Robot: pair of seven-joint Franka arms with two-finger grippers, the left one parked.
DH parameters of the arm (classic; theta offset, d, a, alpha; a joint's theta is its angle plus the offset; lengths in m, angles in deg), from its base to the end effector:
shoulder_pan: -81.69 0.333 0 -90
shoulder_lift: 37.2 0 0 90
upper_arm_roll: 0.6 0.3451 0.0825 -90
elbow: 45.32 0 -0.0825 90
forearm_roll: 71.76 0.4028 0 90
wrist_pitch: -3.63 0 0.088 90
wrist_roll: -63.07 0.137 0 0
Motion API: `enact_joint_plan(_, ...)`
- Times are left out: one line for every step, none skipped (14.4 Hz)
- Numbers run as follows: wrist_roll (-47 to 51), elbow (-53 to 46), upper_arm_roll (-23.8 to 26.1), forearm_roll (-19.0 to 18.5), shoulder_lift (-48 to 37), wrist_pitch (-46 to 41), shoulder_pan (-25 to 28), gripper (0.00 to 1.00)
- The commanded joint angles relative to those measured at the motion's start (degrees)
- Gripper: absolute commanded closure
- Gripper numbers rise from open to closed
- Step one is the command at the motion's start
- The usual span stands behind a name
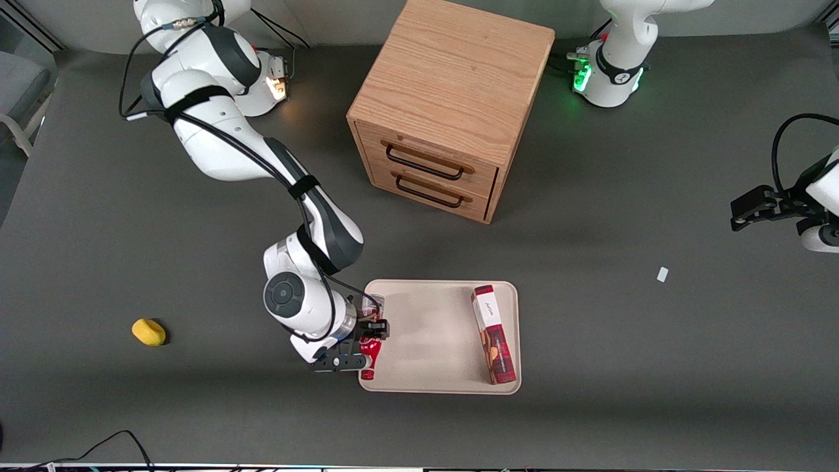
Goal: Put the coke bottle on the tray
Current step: 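Lower the bottle onto the tray beside the biscuit box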
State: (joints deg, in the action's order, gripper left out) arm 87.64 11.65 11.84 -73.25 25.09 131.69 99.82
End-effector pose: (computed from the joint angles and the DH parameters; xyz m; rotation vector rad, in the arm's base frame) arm 0.7609 0.3686 0.1844 -2.9170 0.0169 -0.1171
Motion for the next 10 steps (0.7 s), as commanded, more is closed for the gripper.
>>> enact_joint_plan(1.63, -2.39, 0.47, -0.45, 1.87, 1.23, 0.24, 0.65)
enact_joint_plan(1.54, -2.04, 0.47, -0.45, 2.31, 1.40, 0.32, 0.51)
enact_joint_plan(1.54, -1.60, 0.47, -0.45, 2.40, 2.62, 0.33, 0.50)
enact_joint_plan(1.54, -0.99, 0.47, -0.45, 2.49, 3.51, 0.33, 0.45)
enact_joint_plan(1.54, -0.72, 0.47, -0.45, 2.49, 3.60, 0.24, 0.16)
enact_joint_plan(1.45, -0.63, 0.47, -0.54, 2.40, 3.60, 0.24, 0.00)
enact_joint_plan(1.45, -0.63, 0.47, -0.63, 2.40, 3.60, 0.24, 0.00)
enact_joint_plan(1.45, -0.54, 0.39, -0.80, 2.31, 3.60, 0.24, 0.00)
enact_joint_plan(1.45, -0.11, 0.39, -0.89, 2.31, 3.95, 0.24, 0.00)
enact_joint_plan(1.37, 0.77, 0.39, -0.89, 2.05, 4.91, 0.24, 0.00)
